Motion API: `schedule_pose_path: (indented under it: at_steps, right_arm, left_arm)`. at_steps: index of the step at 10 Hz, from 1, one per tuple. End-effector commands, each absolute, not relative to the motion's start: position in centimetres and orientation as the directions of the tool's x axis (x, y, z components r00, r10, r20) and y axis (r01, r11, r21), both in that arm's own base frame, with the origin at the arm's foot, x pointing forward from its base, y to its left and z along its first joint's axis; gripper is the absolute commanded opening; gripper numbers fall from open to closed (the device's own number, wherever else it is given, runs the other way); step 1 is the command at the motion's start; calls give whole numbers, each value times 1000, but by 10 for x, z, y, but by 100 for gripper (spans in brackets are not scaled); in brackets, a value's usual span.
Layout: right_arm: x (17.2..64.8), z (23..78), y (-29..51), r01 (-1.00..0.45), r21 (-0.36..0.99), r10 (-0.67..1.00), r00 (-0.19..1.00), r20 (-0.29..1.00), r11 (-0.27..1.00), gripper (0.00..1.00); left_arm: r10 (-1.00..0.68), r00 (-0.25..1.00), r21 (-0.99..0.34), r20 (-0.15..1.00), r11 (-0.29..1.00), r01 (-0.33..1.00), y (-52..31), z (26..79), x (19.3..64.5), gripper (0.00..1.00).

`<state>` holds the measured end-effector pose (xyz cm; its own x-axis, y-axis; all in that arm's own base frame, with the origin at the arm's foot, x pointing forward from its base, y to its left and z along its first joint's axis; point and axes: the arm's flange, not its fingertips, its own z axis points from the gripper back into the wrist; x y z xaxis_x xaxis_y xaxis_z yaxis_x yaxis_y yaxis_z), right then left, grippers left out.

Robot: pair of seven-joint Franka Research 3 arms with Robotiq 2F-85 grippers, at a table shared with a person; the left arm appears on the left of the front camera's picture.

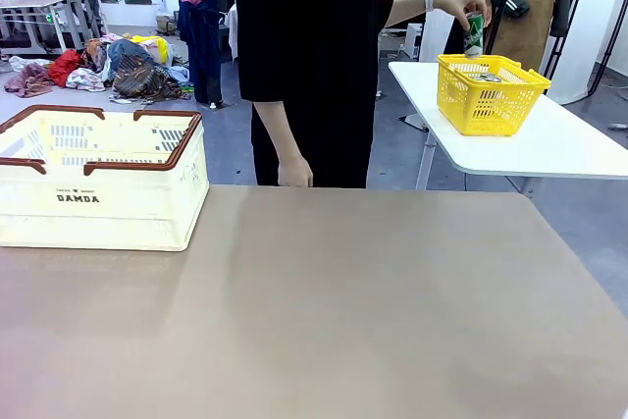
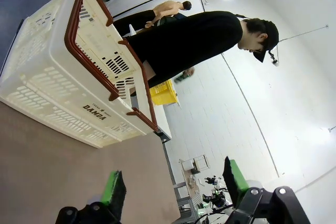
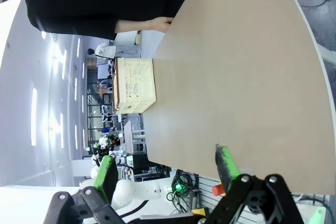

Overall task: Place the drinks into the Shopping basket.
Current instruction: Pick up one drink and place it into the Shopping basket.

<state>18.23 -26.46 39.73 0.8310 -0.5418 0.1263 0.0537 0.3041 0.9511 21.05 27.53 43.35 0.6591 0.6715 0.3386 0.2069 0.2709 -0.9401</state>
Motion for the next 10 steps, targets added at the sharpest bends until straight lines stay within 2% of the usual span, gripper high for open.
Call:
schedule_pose_path:
  at_steps: [1, 10]
  right_arm:
    - [185, 399, -267, 18, 954, -546, 823, 155, 299, 100]
    - [185, 399, -267, 18, 954, -546, 823, 155, 299, 100]
  left_arm:
    - [672, 647, -933, 360, 271, 237, 277, 433, 211, 100]
    - [672, 647, -933, 360, 271, 237, 277, 433, 211, 100]
